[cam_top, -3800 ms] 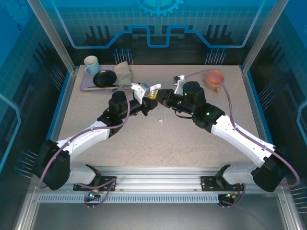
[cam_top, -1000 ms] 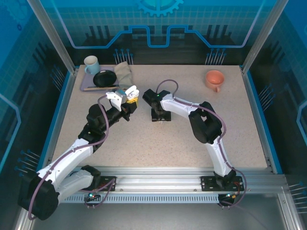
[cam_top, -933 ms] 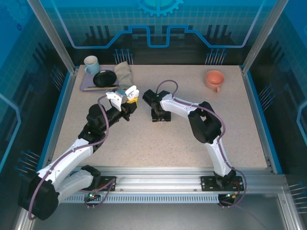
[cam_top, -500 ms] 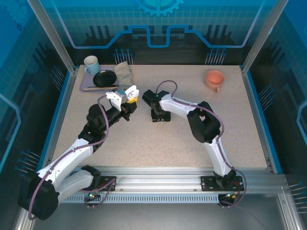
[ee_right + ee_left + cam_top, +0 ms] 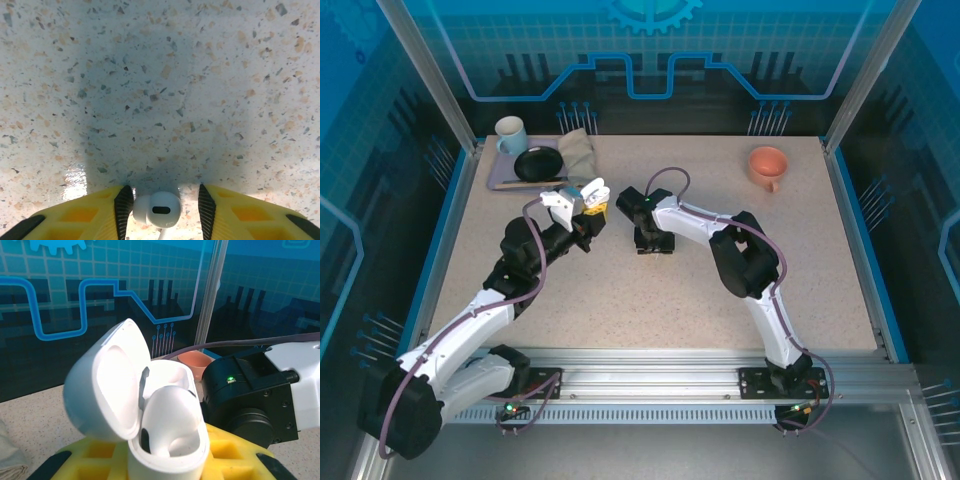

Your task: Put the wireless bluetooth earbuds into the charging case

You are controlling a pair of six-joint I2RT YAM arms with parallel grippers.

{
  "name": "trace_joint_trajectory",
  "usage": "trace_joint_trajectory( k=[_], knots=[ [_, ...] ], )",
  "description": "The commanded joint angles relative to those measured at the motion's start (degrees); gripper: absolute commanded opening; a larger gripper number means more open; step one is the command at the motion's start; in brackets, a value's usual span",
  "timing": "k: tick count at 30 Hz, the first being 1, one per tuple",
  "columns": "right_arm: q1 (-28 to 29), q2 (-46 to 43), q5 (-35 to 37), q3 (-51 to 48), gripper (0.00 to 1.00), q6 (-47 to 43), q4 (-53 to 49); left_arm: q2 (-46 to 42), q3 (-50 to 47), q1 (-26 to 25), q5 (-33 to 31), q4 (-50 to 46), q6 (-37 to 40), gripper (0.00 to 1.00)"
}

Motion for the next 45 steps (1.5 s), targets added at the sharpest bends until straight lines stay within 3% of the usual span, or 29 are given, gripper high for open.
trace_joint_trajectory(
  k=[1,26,34,45],
  knots=[
    [-1.0,2.1,1.3,0.5,0.41,0.9,-1.3,0.3,-0.2,0.7,-0.8,2.8,0.0,0.0],
    [-1.7,-2.9,1.7,-5.2,0.25,-1.9,2.3,0.8,0.9,0.7,-0.4,2.2,-0.2,0.0],
    [-1.7,-5.6,2.0,-7.6,0.25,-3.7,4.9,0.8,1.0,0.7,-0.4,2.0,-0.4,0.0],
    [-1.6,-16.2,4.3,-18.8,0.23,-6.6,16.0,0.7,1.4,0.7,-0.1,1.1,-0.3,0.0]
  ],
)
